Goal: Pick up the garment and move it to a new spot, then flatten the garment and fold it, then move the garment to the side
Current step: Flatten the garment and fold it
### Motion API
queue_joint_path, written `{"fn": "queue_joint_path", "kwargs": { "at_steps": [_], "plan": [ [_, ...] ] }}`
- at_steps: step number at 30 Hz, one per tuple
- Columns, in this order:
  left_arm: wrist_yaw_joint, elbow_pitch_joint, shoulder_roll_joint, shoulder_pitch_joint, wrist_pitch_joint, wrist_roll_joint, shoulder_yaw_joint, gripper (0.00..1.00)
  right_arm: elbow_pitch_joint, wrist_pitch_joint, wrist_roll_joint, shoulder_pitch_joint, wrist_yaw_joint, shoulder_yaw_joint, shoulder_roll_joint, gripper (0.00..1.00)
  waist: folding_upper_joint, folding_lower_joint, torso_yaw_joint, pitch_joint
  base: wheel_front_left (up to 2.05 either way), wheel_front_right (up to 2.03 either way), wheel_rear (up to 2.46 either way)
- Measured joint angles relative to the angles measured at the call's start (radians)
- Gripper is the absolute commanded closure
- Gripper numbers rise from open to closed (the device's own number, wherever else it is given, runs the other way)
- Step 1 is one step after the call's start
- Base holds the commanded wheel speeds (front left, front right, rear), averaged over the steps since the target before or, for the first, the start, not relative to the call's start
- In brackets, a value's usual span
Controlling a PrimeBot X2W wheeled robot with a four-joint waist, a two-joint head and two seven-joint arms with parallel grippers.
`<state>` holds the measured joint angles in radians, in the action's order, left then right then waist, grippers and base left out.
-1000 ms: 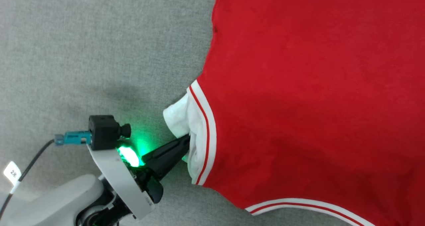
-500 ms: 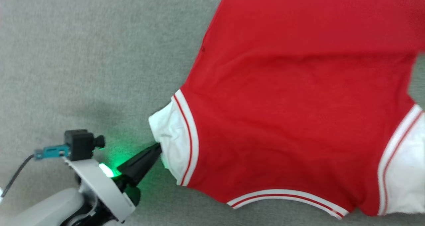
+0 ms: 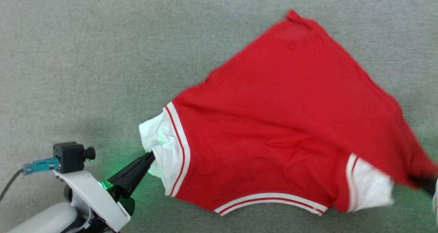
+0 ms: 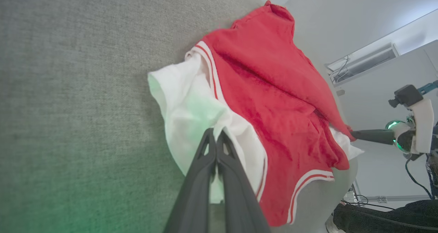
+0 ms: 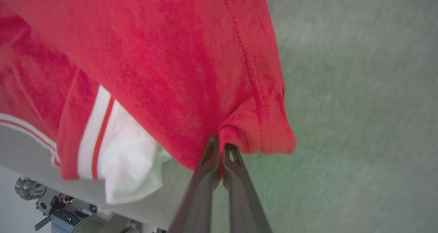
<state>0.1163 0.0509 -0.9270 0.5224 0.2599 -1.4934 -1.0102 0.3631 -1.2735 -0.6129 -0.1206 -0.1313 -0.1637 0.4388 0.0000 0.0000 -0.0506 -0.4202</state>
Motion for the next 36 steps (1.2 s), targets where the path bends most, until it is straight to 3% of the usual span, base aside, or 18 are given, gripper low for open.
{"fn": "queue_joint_path", "kwargs": {
  "at_steps": [7, 15, 16, 17, 18, 19, 26, 30, 33, 36],
  "plan": [
    [-0.002, 0.003, 0.002, -0.011, 0.0, 0.006, 0.011, 1.0, 0.111, -0.002, 0.016, 0.212, 0.0, 0.003, -0.086, 1.0, 0.0, 0.0, 0.015, 0.013, 0.0, 0.0, 0.0],
    [0.001, -0.011, 0.021, 0.0, -0.005, 0.008, 0.009, 1.0, 0.083, 0.07, 0.034, 0.274, 0.0, 0.036, -0.125, 1.0, 0.0, 0.0, 0.001, 0.009, 0.0, 0.0, 0.0],
    [0.002, -0.012, 0.022, 0.001, -0.005, 0.008, 0.008, 1.0, 0.078, 0.087, 0.038, 0.27, 0.0, 0.036, -0.125, 0.8, 0.0, 0.0, 0.0, 0.009, 0.0, 0.0, 0.0],
    [0.002, -0.014, 0.024, 0.001, -0.005, 0.008, 0.008, 1.0, 0.077, 0.102, 0.048, 0.267, 0.0, 0.036, -0.121, 0.8, 0.0, 0.0, -0.001, 0.009, 0.0, 0.0, 0.0],
    [0.003, -0.016, 0.027, 0.001, -0.005, 0.009, 0.007, 1.0, 0.078, 0.123, 0.057, 0.262, 0.0, 0.03, -0.118, 0.05, 0.0, 0.0, -0.002, 0.01, 0.0, 0.0, 0.0],
    [0.003, -0.017, 0.028, 0.0, -0.005, 0.009, 0.007, 1.0, 0.083, 0.135, 0.062, 0.253, 0.0, 0.022, -0.113, 0.0, 0.0, 0.0, -0.004, 0.01, 0.0, 0.0, 0.0],
    [0.007, -0.014, 0.032, -0.012, -0.004, 0.009, 0.016, 1.0, 0.254, 0.098, -0.014, 0.225, 0.0, -0.097, -0.103, 0.0, 0.0, 0.0, -0.007, 0.014, 0.0, 0.0, 0.0],
    [0.008, -0.009, 0.041, -0.01, -0.006, 0.017, 0.012, 1.0, 0.328, 0.029, -0.052, 0.113, 0.0, -0.163, -0.071, 0.0, 0.0, 0.0, -0.017, 0.013, 0.0, 0.0, 0.0],
    [0.008, -0.008, 0.051, 0.002, -0.012, 0.021, 0.012, 1.0, 0.303, 0.038, -0.041, -0.057, 0.0, -0.156, -0.016, 0.0, 0.0, 0.0, -0.024, 0.004, 0.0, 0.0, 0.0],
    [0.008, -0.012, 0.067, 0.022, -0.018, 0.032, 0.01, 1.0, 0.208, 0.099, 0.006, -0.24, 0.0, -0.063, 0.03, 0.0, 0.0, 0.0001, -0.034, -0.01, 0.0, 0.0, 0.0]
  ]
}}
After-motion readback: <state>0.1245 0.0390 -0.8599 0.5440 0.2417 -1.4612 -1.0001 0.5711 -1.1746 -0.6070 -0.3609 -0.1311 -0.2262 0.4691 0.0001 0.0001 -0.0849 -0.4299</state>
